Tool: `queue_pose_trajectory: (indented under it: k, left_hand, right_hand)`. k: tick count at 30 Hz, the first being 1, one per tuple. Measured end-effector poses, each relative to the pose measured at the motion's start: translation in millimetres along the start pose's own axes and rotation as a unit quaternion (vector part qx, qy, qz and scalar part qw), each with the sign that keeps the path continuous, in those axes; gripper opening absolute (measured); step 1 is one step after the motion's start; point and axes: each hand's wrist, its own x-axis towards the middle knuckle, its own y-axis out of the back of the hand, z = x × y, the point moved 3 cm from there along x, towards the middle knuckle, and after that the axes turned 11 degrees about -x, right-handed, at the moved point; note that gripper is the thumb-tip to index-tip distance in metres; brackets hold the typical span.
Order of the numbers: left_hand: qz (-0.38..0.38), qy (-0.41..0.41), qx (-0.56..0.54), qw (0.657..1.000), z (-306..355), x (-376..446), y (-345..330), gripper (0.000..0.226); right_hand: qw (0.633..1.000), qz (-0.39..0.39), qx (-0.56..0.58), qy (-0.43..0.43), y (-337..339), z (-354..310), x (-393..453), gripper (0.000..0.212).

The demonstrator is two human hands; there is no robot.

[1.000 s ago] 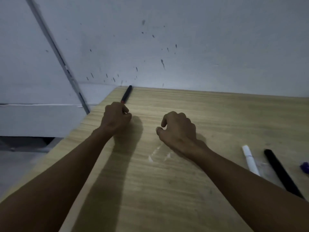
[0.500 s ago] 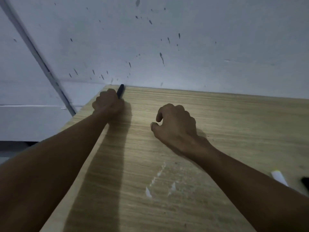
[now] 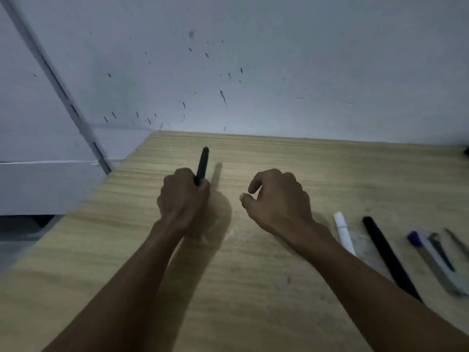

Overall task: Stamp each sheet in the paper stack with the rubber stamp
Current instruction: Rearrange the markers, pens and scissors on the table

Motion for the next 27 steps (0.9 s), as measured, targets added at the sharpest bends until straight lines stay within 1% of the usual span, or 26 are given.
queue_pose_trajectory:
  k: [4, 7, 11, 16, 19, 22, 27]
  left_hand:
    - [-0.030, -0.015, -0.044, 0.998, 27.6, -72.8, 3.7, 0.023]
    - [-0.068, -0.027, -0.069, 0.995, 44.2, -114.5, -0.1, 0.024]
    - [-0.123, -0.033, -0.061, 0.990, 65.4, -158.9, -12.7, 0.019]
    - [-0.165, -0.035, -0.014, 0.986, 90.3, -179.6, -32.0, 0.019]
    - [-0.186, -0.045, 0.014, 0.981, 104.7, -185.7, -42.5, 0.028]
    - [-0.187, -0.047, 0.037, 0.981, 110.4, -187.1, -49.8, 0.034]
    - [-0.191, -0.045, 0.048, 0.979, 112.2, -193.4, -52.4, 0.036]
  right_hand:
    - [0.999, 0.023, -0.015, -0.017, 18.7, 27.1, -50.5, 0.030]
    - [0.999, 0.039, -0.016, -0.031, 34.1, 49.4, -80.0, 0.032]
    - [0.996, 0.052, -0.027, -0.069, 56.8, 83.7, -114.2, 0.028]
    - [0.990, 0.059, -0.029, -0.124, 65.0, 118.7, -146.6, 0.022]
    - [0.989, 0.057, -0.035, -0.135, 67.3, 131.4, -156.7, 0.023]
    - [0.988, 0.043, -0.019, -0.144, 67.8, 140.3, -162.8, 0.022]
    - [0.987, 0.052, -0.015, -0.151, 68.7, 150.1, -170.9, 0.021]
